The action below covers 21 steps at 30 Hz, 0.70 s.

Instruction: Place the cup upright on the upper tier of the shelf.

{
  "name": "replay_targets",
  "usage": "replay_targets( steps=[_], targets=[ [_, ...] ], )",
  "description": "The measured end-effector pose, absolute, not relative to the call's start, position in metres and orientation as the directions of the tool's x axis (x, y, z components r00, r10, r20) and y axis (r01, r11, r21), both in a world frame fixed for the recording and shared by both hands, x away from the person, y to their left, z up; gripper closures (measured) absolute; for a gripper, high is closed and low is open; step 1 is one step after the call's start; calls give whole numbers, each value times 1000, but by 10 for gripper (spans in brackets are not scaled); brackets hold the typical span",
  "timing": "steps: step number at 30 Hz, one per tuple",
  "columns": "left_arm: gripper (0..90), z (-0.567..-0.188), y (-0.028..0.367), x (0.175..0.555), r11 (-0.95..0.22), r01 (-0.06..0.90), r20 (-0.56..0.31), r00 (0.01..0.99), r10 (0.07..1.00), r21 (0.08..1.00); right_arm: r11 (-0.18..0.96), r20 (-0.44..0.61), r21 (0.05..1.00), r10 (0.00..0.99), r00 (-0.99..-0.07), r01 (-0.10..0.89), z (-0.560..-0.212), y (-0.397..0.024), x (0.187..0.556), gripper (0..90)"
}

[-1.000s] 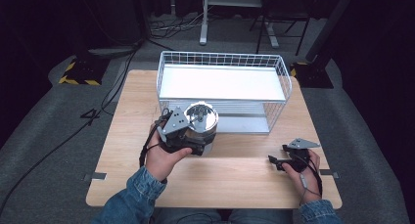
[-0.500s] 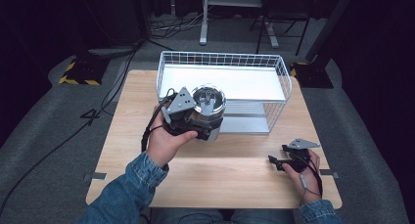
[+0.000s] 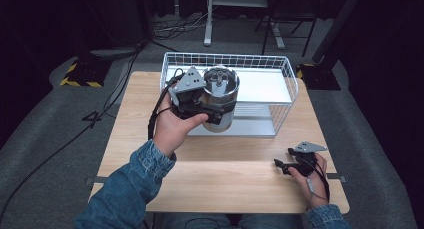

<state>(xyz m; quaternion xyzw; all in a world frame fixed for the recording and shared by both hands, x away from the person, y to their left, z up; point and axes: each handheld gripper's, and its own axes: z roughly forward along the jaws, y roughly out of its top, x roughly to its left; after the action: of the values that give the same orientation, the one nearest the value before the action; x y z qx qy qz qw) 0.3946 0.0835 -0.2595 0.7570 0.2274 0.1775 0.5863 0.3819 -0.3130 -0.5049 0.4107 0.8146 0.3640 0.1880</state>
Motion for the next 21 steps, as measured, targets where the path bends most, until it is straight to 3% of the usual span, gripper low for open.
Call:
replay_targets(
  steps=[21],
  targets=[
    [33, -219, 65, 438, -172, 83, 32, 816, 577, 982, 399, -7, 749, 804, -595, 529, -505, -313, 382, 232]
  ],
)
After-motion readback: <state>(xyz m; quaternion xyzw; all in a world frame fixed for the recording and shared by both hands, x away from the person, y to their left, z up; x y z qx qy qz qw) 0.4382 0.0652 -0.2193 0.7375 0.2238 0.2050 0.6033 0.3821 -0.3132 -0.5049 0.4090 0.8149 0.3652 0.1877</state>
